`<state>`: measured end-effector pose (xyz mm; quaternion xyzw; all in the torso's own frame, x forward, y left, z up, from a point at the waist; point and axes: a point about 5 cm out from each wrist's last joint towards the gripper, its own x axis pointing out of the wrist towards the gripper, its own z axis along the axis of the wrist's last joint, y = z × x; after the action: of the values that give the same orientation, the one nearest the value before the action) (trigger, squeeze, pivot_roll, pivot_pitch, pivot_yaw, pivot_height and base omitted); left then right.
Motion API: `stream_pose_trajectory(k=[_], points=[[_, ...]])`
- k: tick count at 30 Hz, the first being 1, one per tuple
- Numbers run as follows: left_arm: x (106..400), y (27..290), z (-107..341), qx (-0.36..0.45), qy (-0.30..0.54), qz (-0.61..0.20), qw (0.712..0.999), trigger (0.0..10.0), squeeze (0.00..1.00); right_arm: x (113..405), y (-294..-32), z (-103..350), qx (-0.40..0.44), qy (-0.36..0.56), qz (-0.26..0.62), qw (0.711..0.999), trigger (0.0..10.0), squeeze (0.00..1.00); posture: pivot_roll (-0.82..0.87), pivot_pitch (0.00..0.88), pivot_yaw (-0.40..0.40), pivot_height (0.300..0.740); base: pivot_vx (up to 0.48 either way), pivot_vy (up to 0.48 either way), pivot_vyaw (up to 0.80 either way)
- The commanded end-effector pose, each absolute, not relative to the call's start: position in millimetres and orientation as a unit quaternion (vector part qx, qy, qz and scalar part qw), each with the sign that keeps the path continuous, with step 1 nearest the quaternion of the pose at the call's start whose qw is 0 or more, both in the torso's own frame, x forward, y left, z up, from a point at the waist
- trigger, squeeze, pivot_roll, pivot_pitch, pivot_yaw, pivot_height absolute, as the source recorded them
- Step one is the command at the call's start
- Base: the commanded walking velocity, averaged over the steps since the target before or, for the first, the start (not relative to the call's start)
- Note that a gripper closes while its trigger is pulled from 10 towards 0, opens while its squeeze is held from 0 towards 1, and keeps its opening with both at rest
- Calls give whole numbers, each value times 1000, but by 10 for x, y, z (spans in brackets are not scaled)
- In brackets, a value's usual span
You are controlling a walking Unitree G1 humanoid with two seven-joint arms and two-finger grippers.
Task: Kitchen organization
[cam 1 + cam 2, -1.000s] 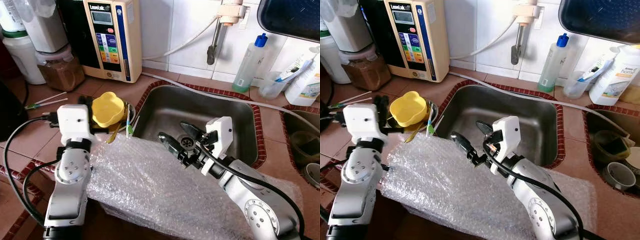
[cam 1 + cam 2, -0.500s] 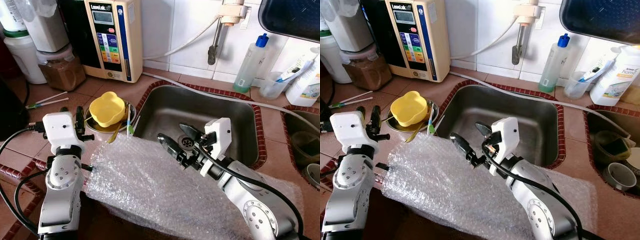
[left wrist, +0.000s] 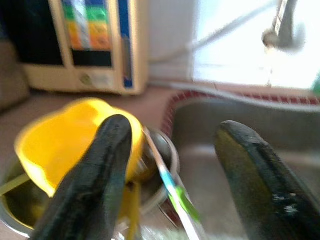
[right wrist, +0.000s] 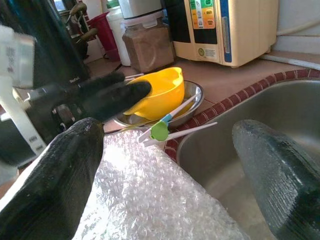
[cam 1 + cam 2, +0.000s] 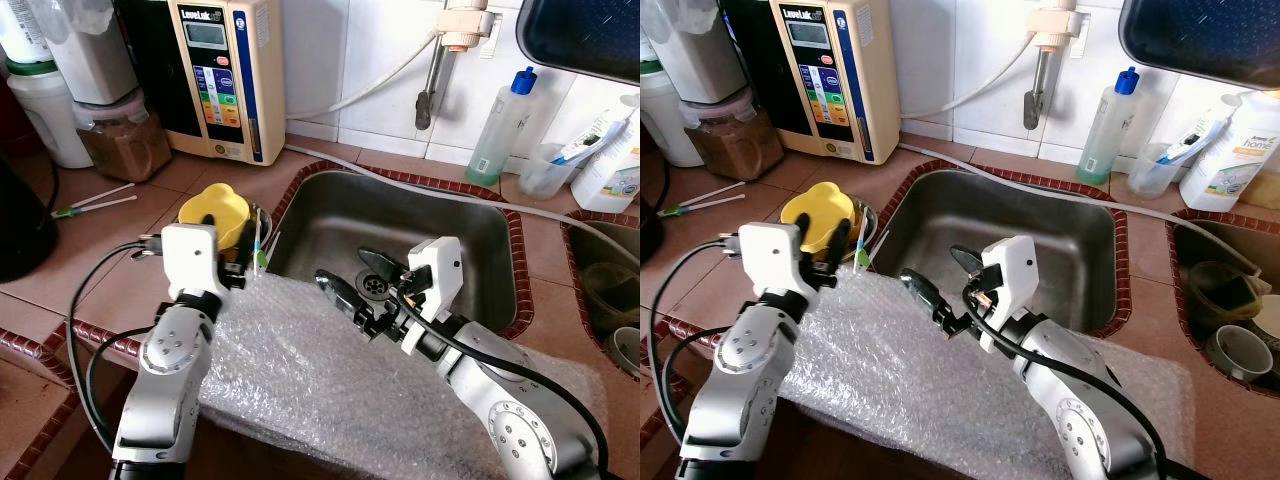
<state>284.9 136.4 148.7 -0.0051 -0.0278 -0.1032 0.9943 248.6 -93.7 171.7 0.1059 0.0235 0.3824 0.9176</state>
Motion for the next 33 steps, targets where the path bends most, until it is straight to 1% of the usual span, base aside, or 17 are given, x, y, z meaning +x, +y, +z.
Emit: stream_pose_trajectory(k=[1, 6, 12, 15, 18, 20, 25, 26, 27, 28, 33], points=[[2818, 1363, 1460, -13, -6, -107, 994, 10000, 1000, 2470, -928, 1730, 99, 20, 386, 917, 10000, 0, -42, 40, 14, 740, 0, 0, 0], [2826, 1324, 1425, -41, 52, -114, 991, 10000, 1000, 2458, -917, 1720, 99, 23, 389, 916, 10000, 0, -40, 45, 10, 740, 0, 0, 0], [2841, 1258, 1441, -46, 66, -138, 987, 10000, 1000, 2450, -886, 1711, 98, 25, 394, 913, 10000, 0, -39, 46, 14, 740, 0, 0, 0], [2846, 1259, 1439, -47, 74, -135, 987, 10000, 1000, 2451, -881, 1710, 98, 25, 395, 913, 10000, 0, -38, 46, 15, 740, 0, 0, 0], [2850, 1251, 1447, -54, 107, -137, 983, 10000, 1000, 2450, -871, 1708, 99, 25, 395, 913, 10000, 0, -38, 49, 17, 740, 0, 0, 0], [2856, 1254, 1449, -53, 109, -134, 983, 10000, 1000, 2450, -869, 1707, 99, 25, 395, 913, 10000, 0, -39, 49, 19, 740, 0, 0, 0], [2885, 1248, 1436, -81, 132, -120, 981, 10000, 1000, 2449, -862, 1707, 100, 24, 396, 913, 10000, 0, -42, 50, 24, 740, 0, 0, 0], [2890, 1241, 1436, -83, 136, -122, 980, 10000, 969, 2448, -862, 1708, 100, 24, 395, 913, 10000, 0, -43, 50, 24, 740, 0, 0, 0], [2897, 1232, 1439, -84, 142, -123, 979, 10000, 35, 2444, -862, 1707, 101, 24, 395, 913, 10000, 0, -45, 51, 25, 740, 0, 0, 0], [2900, 1230, 1437, -85, 147, -120, 978, 10000, 0, 2439, -860, 1707, 101, 24, 395, 913, 10000, 0, -47, 53, 27, 740, 0, 0, 0], [2907, 1225, 1418, -92, 164, -115, 975, 10000, 0, 2433, -864, 1702, 102, 24, 393, 914, 10000, 0, -49, 56, 29, 740, 0, 0, 0]])
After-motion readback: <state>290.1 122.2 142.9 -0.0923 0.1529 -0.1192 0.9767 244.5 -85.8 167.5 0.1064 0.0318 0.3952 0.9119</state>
